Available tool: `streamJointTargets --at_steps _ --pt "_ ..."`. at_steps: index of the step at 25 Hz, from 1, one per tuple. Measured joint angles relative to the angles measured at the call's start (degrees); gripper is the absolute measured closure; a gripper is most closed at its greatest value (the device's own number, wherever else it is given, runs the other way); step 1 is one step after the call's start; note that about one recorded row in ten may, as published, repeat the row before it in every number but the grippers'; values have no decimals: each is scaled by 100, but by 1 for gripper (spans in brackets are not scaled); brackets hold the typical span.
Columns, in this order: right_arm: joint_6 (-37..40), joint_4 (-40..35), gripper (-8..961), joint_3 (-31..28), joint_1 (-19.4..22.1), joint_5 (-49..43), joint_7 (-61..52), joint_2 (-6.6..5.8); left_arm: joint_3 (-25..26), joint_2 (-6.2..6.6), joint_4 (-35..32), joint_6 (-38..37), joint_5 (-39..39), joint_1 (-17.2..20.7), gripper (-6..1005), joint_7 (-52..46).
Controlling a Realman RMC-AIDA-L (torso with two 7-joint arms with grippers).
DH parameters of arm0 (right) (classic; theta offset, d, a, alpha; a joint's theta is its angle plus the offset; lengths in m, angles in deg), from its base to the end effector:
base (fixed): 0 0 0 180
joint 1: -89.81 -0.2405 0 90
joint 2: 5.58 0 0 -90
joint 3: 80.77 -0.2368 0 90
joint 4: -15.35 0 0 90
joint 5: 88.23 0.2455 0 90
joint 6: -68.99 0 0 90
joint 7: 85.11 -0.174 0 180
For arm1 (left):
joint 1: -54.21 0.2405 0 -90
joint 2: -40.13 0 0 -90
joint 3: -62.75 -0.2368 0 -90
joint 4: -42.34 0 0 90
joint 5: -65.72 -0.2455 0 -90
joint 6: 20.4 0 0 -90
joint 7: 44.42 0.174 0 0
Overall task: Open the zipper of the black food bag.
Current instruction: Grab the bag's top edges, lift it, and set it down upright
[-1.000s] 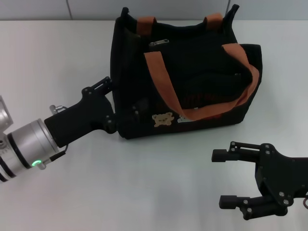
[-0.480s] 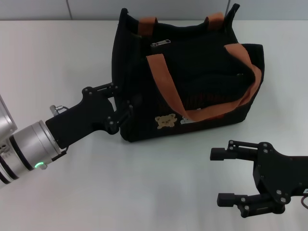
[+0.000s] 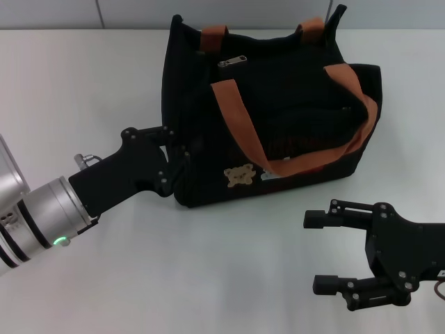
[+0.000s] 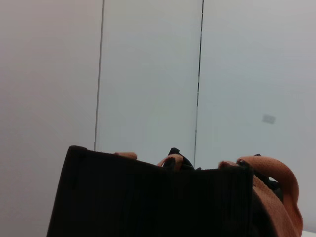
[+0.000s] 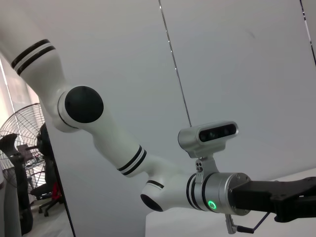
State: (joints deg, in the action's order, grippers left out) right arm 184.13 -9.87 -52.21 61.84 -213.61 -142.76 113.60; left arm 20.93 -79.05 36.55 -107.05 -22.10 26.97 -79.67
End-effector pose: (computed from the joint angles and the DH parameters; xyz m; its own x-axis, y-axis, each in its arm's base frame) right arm 0.2515 0.2562 -0.0304 0.7127 -0.2137 -0.6682 -0.1683 -0.9767 0.1329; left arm -0.2720 0.3098 -0.0786 0.6823 0.0403 0.7299 0.4375 -0.8225 -0.3636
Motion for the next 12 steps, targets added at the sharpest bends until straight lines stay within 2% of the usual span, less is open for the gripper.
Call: streamJointTargets --at_steps 12 --pt "-134 97 123 0 2 12 0 7 109 0 2 -36 1 30 893 23"
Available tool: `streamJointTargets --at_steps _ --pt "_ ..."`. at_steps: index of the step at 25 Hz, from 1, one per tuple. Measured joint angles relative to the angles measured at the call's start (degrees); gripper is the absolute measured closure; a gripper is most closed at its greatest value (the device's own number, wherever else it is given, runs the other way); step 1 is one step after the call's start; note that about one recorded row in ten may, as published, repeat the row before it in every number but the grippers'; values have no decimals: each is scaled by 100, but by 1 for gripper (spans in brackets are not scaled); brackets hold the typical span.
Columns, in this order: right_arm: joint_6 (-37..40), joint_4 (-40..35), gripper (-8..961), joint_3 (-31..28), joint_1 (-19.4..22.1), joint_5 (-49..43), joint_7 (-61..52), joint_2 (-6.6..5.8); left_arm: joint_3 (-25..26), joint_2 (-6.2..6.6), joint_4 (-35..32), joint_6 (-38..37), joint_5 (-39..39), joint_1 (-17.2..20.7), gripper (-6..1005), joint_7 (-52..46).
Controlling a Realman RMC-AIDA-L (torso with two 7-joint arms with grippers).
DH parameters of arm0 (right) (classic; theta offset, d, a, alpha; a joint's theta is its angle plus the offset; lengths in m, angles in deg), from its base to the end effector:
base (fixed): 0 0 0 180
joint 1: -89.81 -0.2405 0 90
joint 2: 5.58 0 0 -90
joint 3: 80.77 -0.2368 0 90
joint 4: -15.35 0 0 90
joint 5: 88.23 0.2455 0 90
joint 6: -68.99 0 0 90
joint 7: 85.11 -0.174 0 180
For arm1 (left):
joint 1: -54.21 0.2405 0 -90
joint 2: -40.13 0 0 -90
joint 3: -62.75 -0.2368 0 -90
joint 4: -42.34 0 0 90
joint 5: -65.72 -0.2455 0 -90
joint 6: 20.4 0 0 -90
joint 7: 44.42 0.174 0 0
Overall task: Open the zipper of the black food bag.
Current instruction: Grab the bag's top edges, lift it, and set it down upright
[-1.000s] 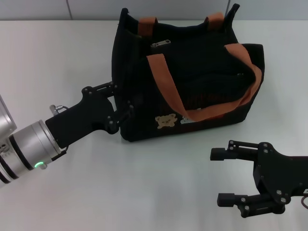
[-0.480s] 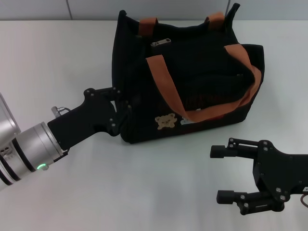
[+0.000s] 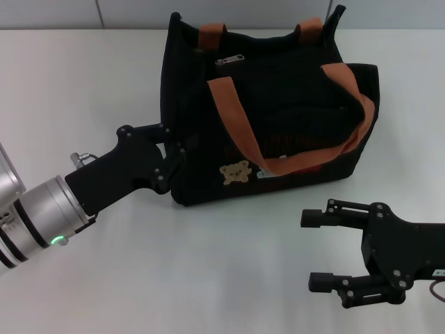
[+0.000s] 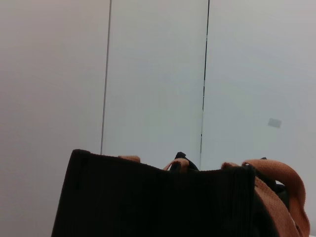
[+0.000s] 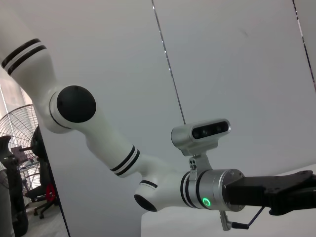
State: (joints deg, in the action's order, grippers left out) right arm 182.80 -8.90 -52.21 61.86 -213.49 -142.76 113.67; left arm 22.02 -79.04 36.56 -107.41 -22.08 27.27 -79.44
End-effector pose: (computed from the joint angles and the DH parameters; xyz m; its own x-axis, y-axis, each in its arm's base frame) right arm 0.2526 0.2569 -0.0350 0.7103 -0.2258 -0.6667 -0.1873 -0.9736 0.1302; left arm -0.2732 0.3101 -0.0756 0.6749 0.0330 0.7371 0.4475 -0.8126 -0.3733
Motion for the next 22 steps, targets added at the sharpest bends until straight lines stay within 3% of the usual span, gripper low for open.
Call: streamJointTargets --at_steps 22 --pt "-75 34 123 -9 0 1 0 2 4 0 42 -9 0 26 895 30"
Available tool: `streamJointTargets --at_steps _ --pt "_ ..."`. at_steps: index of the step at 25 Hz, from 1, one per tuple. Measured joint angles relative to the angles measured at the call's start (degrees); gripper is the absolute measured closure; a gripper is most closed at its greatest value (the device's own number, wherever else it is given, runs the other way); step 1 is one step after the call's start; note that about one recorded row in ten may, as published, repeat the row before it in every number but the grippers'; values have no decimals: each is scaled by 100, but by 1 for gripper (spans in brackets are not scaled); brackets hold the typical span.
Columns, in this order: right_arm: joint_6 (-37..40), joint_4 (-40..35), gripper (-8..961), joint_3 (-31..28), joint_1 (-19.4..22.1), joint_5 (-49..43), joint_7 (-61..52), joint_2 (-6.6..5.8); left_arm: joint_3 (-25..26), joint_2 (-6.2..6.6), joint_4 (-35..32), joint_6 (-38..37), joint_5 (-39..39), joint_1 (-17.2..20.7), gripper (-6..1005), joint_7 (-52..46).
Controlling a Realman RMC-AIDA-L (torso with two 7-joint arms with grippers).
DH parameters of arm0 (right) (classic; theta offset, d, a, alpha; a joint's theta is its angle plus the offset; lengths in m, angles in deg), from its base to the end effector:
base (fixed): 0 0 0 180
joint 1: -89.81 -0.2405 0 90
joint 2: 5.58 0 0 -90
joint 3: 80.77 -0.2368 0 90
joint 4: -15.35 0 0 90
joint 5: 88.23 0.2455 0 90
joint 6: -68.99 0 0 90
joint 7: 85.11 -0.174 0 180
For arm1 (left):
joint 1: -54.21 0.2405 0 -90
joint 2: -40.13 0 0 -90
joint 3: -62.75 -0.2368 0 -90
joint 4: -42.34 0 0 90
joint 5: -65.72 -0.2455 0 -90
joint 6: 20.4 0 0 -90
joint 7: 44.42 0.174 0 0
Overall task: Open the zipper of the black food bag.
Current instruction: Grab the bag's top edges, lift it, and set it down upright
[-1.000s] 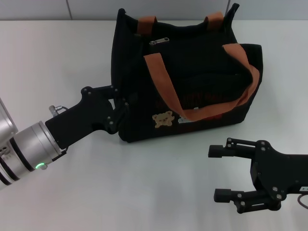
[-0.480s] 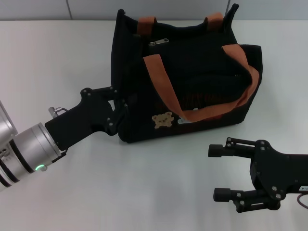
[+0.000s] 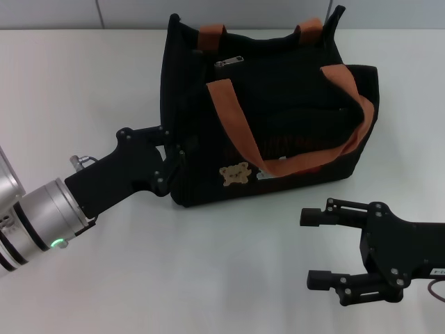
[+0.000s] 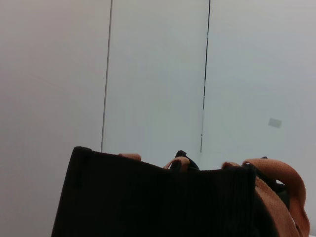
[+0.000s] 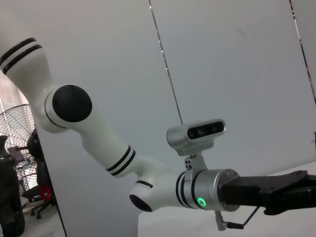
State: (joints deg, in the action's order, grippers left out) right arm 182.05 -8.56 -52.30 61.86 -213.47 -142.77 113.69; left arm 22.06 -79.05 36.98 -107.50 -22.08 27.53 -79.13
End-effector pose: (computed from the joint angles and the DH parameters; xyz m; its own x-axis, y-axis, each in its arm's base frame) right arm 0.2535 0.2578 -0.0369 0.7108 -0.2301 -0.6647 -0.1974 -0.9723 0.1254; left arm -0.2745 0.3075 -0.0768 0.6731 0.0370 0.7386 0.4523 -0.8108 -0.3715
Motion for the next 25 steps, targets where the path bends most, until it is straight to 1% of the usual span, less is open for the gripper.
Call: streamJointTargets --at_steps 11,16,19,20,22,24,25 --pt "-66 9 124 0 0 25 0 0 10 6 -7 -92 -2 20 896 0" --pt "-69 9 124 -6 47 202 0 -4 132 33 -116 -237 -4 94 896 -15" --pt "-75 9 124 -44 76 305 0 -10 245 51 -326 -310 -5 181 896 -89" --pt "-76 8 124 -92 86 312 0 -11 294 59 -570 -394 -9 245 896 -164" --pt "-76 8 124 -121 88 313 0 -13 299 66 -702 -445 -14 264 897 -208" --pt "-75 7 124 -153 100 316 0 -16 276 87 -1040 -576 -50 303 897 -368" --pt "-76 3 124 -180 109 320 0 -17 261 107 -1376 -686 -108 334 897 -580"
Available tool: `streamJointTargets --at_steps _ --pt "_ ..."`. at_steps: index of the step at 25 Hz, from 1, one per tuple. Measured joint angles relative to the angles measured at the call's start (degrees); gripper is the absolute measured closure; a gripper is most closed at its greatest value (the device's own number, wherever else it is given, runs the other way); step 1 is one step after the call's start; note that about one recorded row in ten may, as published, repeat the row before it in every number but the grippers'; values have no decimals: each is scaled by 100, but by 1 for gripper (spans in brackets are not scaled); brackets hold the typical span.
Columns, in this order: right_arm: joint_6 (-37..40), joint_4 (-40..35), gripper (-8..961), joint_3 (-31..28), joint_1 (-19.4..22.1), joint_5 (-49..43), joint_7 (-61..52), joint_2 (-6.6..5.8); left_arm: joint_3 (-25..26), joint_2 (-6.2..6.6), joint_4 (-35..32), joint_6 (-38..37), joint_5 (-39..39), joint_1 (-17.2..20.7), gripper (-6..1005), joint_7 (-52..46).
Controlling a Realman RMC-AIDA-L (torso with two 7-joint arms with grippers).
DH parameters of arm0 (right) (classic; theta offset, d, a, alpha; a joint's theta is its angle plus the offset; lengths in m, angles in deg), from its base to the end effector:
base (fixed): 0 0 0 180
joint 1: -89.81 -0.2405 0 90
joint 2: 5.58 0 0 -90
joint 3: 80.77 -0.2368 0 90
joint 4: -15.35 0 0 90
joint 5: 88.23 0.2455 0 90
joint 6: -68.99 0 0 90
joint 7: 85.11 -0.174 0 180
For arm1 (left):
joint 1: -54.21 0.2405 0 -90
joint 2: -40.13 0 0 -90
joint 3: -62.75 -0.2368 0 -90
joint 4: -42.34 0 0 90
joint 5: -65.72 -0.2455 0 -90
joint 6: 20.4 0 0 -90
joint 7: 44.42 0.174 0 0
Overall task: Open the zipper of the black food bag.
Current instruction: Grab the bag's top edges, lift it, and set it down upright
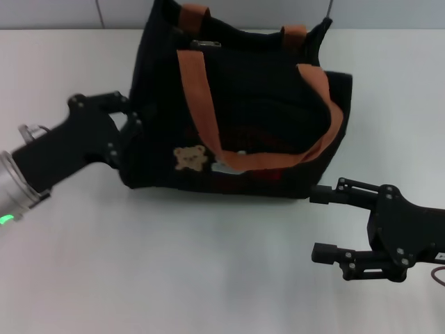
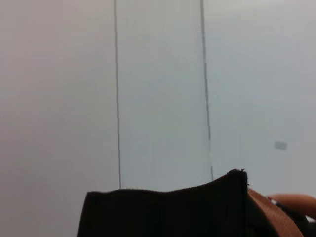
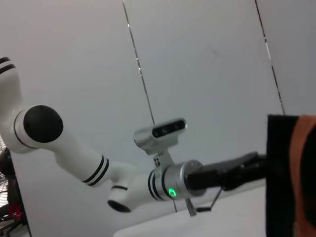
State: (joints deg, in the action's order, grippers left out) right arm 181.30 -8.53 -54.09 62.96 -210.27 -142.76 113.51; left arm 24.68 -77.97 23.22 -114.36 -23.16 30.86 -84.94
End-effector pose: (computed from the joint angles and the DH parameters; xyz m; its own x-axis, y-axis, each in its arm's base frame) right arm 0.2569 0.2639 -0.0290 0.6759 -0.2125 -0.7057 -0.2416 -0.9685 0.0603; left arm -0.2768 0.3218 -0.0135 0.6796 -0.1046 0.7261 0.3662 -0.8093 -0.4593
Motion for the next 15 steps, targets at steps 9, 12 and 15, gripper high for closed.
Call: streamJointTargets --at_steps 9,12,15 --pt "1 -20 124 -185 24 10 0 -1 -7 14 -2025 -226 -673 13 898 -1463" --pt "1 -10 124 -617 103 166 135 0 -8 25 -2792 -372 -783 -36 898 -2003" --pt "24 58 125 -958 295 640 542 9 -6 66 -3837 -603 -790 -127 898 -2691"
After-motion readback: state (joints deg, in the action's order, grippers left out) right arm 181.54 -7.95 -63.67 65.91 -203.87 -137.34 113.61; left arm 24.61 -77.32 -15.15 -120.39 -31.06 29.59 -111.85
